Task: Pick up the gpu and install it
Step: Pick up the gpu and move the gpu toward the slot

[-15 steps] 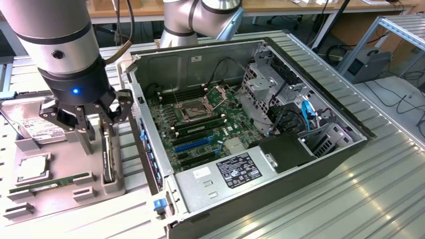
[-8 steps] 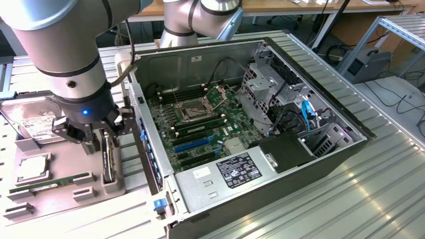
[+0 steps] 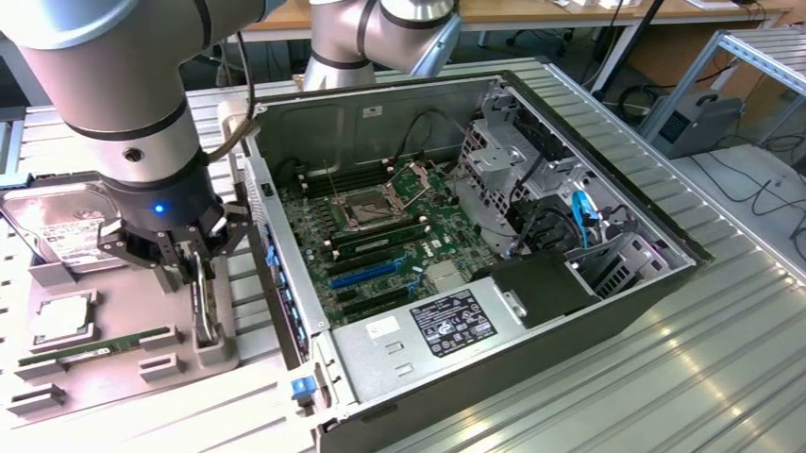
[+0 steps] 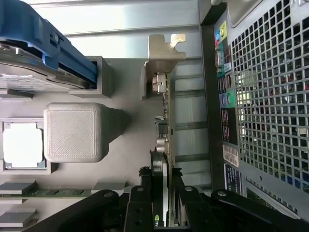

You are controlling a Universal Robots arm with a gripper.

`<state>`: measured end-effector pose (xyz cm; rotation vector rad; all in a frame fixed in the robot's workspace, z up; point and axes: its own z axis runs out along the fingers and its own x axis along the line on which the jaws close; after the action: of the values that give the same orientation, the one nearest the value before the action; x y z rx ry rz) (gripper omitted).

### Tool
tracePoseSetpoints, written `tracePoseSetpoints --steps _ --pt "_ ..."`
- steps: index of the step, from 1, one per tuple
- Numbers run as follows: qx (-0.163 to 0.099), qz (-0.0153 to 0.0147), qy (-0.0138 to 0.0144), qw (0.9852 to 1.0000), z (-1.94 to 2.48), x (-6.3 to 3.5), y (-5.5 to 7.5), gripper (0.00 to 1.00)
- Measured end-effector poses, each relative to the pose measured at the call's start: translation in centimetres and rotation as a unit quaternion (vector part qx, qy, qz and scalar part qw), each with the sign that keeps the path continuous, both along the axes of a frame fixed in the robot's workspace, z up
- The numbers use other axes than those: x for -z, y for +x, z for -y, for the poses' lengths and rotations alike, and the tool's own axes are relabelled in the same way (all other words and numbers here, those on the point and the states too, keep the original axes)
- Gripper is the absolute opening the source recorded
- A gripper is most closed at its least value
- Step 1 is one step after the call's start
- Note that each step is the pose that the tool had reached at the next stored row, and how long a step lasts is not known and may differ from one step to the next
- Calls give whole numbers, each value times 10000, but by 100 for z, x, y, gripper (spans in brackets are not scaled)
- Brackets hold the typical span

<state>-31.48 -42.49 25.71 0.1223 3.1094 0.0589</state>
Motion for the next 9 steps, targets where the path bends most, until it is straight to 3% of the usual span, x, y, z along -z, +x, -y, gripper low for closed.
tracePoseSetpoints --steps 9 --pt "0 0 0 10000 0 -49 0 27"
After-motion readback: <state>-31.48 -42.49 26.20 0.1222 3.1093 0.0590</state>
